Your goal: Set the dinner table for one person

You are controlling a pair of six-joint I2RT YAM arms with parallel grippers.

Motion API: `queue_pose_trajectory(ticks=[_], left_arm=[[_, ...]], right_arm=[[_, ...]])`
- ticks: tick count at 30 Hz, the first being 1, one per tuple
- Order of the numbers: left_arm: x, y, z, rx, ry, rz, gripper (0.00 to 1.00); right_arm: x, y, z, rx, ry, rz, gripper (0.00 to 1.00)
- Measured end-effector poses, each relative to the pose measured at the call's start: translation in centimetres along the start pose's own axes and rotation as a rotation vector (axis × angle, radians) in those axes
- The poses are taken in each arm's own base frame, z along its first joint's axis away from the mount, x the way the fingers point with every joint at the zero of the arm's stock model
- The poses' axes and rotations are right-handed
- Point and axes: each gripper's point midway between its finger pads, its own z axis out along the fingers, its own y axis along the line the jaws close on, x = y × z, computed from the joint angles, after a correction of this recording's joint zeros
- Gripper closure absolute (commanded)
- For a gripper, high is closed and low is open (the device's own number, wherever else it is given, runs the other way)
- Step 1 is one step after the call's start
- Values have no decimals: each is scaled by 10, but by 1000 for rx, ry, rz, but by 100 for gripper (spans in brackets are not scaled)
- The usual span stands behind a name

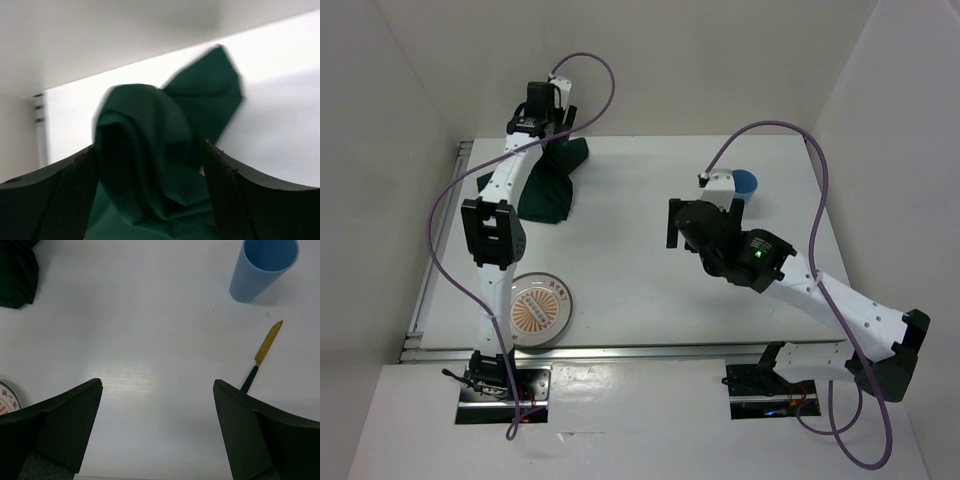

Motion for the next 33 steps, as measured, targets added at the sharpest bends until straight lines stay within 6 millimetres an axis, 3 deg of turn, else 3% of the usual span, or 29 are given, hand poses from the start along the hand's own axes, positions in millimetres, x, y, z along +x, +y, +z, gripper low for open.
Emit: queue_pose_trajectory(ticks=[3, 5, 8, 10, 11, 15, 18, 21, 24, 27, 30, 33], left_arm=[[3, -22, -2, 104, 12, -7, 17], [0, -37, 0, 178, 3, -25, 24], [6, -43, 4, 210, 19, -72, 38], [11, -39, 10, 212, 27, -110, 50], [13, -34, 12, 208, 31, -129, 66], [14, -10, 19, 166, 15, -151, 100], [11, 3, 23, 126, -6, -149, 100], [10, 3, 24, 117, -12, -146, 100], [14, -5, 26, 147, -10, -139, 100], [23, -27, 21, 243, 14, -103, 100], [32, -50, -9, 359, 53, -21, 100], [41, -64, -69, 471, 88, 77, 100]], right_arm=[[-6, 3, 0, -5, -6, -7, 0], [-13, 4, -3, -8, -19, 1, 0], [-16, 3, -4, -5, -27, -2, 0], [-17, 1, -5, -1, -29, -9, 0], [-17, 1, -5, -1, -30, -12, 0], [-20, -1, -6, 4, -36, -25, 0], [-20, -1, -6, 2, -38, -48, 0], [-20, -2, -5, 2, -39, -68, 0], [-20, 1, -5, -8, -37, -78, 0], [-19, 7, -2, -25, -30, -78, 0], [-14, 22, 4, -68, -13, -74, 0], [1, 45, 21, -98, 54, -90, 0]])
